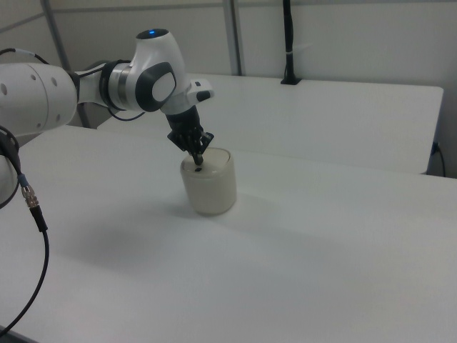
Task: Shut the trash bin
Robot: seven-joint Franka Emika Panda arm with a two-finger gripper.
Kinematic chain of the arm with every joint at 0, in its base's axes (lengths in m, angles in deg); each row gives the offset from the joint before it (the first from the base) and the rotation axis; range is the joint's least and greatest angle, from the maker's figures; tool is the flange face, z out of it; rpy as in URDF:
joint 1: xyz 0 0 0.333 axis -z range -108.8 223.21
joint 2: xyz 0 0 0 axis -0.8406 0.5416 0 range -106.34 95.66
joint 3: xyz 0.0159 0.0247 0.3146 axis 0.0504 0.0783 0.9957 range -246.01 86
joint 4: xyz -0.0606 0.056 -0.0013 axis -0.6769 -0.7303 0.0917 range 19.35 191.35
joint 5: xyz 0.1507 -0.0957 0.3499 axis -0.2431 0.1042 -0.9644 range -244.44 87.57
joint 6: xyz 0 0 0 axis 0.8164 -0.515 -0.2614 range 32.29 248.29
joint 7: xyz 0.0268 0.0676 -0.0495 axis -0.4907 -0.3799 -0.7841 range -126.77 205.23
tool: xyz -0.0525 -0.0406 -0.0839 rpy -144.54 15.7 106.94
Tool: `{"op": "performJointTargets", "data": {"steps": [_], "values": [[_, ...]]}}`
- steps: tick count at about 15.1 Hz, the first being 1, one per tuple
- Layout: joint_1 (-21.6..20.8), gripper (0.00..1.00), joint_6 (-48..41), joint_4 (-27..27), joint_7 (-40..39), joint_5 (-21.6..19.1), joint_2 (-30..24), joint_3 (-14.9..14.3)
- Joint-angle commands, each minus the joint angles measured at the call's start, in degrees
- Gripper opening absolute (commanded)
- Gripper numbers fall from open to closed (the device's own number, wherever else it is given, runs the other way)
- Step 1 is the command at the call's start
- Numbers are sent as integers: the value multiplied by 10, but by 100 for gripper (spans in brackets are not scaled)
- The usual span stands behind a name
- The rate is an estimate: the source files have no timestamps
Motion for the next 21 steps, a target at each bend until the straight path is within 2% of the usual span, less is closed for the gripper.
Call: {"op": "performJointTargets", "data": {"steps": [1,10,13,16,17,19,21], "values": [[-3,0,-7,11,-12,6,1,-4],[-2,0,-6,5,-10,5,16,-4],[4,0,-17,4,-6,0,-15,-5],[10,0,-88,3,-5,-1,-56,-6],[11,4,-107,3,-4,-2,-70,-6],[6,44,-159,4,25,0,-94,-6],[2,92,-195,10,71,6,-118,-4]]}}
